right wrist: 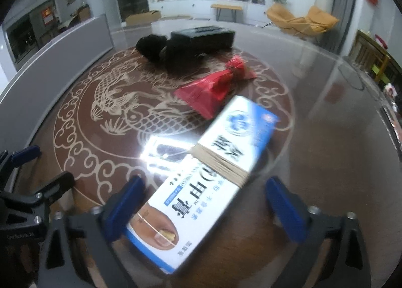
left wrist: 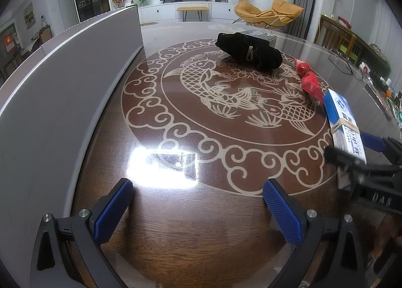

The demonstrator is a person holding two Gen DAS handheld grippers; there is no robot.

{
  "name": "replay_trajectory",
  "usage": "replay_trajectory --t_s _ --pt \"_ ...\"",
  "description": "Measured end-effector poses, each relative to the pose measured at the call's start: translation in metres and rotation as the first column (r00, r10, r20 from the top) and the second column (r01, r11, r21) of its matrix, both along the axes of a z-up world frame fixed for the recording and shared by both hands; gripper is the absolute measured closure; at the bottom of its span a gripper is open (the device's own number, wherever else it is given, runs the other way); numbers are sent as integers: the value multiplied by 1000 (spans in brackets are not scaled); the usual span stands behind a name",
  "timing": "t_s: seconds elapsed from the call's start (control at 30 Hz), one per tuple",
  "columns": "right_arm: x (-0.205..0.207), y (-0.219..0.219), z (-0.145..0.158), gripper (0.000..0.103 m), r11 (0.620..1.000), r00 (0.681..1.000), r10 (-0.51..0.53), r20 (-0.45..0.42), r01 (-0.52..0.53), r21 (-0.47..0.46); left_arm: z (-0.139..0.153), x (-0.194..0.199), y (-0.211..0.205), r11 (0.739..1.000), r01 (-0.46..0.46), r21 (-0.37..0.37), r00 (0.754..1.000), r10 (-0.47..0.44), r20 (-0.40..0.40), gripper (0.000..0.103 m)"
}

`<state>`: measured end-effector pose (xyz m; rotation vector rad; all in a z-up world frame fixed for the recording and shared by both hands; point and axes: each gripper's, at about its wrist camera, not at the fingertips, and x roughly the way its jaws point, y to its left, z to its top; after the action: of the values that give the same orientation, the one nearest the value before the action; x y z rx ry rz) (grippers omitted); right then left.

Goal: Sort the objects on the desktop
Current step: 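Move the right gripper toward the white-blue medicine box, then close the right gripper around the white-blue medicine box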

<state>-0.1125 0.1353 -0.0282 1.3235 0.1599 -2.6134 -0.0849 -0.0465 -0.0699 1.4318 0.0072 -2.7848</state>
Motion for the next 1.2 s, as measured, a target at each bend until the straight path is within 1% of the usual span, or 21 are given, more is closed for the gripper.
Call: replay_trajectory --t_s 0.03,0.07,0.1,0.13,0.17,0.3,0.5,0.6,0.73,0.77,0.83,0.9,1.0,1.13,1.2 --pt "1 4 0 28 1000 1000 -10 -13 10 -3 0 0 0 1000 0 0 1000 0 0 0" --pt "2 9 1 43 1000 1000 -20 -24 20 -5 0 0 0 1000 0 0 1000 0 0 0" --pt "3 16 3 60 999 999 -33 -34 33 -8 0 0 0 1000 0 0 1000 0 0 0" --pt "4 24 4 61 999 998 -41 -37 41 -17 0 0 0 1000 0 0 1000 0 0 0" --pt "5 31 4 61 999 998 -47 -37 46 -26 0 0 0 1000 0 0 1000 0 0 0" --pt "10 57 5 62 996 995 -85 -44 85 -12 0 0 0 1000 0 0 1000 0 0 0" --pt "28 106 7 61 984 983 -179 -48 180 7 0 0 0 1000 0 0 1000 0 0 0" --pt "32 116 7 61 979 979 -201 -44 201 -11 0 0 0 1000 0 0 1000 0 0 0" --pt "33 121 8 61 980 979 -200 -46 200 -4 0 0 0 1000 0 0 1000 0 0 0" --pt "33 124 8 59 980 979 -199 -44 199 -11 0 0 0 1000 0 0 1000 0 0 0" --pt "30 121 7 53 983 982 -186 -41 185 -21 0 0 0 1000 0 0 1000 0 0 0" --pt "30 121 6 38 985 984 -174 -35 174 -14 0 0 0 1000 0 0 1000 0 0 0" --pt "27 114 4 35 987 986 -163 -33 163 1 0 0 0 1000 0 0 1000 0 0 0" --pt "23 108 2 33 987 987 -158 -30 158 -2 0 0 0 1000 0 0 1000 0 0 0" --pt "23 106 2 30 988 987 -155 -29 155 0 0 0 0 1000 0 0 1000 0 0 0"
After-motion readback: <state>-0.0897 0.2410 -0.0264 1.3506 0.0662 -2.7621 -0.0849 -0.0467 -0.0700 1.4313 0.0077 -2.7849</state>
